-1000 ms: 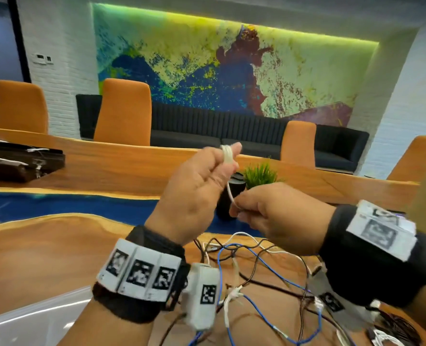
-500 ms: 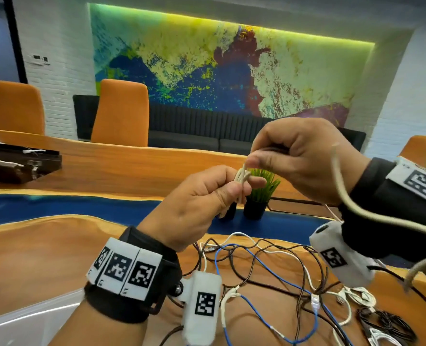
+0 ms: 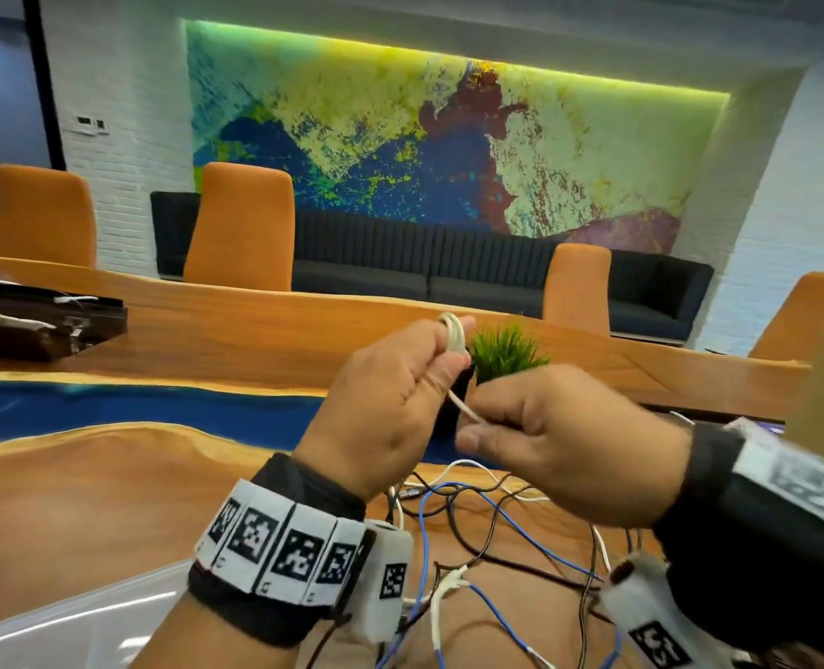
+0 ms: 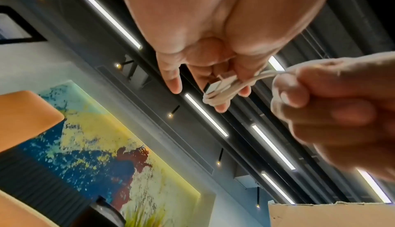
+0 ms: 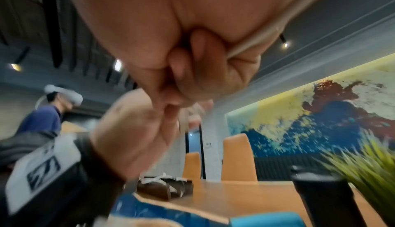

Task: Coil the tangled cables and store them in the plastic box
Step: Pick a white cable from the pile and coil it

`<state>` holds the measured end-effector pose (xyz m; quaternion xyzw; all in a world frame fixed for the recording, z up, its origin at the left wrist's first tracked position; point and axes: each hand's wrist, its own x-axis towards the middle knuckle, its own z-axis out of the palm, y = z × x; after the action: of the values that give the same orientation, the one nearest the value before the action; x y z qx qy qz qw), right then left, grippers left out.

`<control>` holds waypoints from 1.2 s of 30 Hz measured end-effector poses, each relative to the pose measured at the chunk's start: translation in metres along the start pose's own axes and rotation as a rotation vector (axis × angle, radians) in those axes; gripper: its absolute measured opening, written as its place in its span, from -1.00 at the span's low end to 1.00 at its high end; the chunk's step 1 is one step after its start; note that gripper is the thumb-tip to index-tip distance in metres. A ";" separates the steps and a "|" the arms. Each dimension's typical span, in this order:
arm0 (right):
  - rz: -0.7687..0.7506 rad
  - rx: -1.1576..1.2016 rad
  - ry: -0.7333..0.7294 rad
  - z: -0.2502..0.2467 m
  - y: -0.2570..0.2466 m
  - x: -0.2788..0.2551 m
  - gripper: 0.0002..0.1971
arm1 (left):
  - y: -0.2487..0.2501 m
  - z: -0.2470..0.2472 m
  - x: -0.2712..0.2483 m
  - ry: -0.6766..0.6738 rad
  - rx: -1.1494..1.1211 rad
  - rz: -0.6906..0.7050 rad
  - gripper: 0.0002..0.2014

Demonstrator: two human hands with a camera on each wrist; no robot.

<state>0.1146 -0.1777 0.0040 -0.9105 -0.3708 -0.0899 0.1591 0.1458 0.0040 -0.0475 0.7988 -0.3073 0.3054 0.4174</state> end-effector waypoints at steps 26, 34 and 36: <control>0.153 0.850 0.270 -0.014 0.013 0.006 -0.80 | 0.022 0.010 -0.002 -0.086 -1.108 -0.387 -0.74; 0.093 0.361 0.401 0.001 0.013 0.015 -0.90 | 0.035 0.013 0.001 0.024 -0.754 -0.472 -0.65; 0.127 0.285 0.421 0.008 0.016 0.016 -0.87 | 0.040 0.016 0.001 0.048 -0.725 -0.505 -0.66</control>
<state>0.1376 -0.1748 -0.0028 -0.8617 -0.2804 -0.2141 0.3648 0.1203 -0.0281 -0.0350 0.6433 -0.1801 0.0848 0.7393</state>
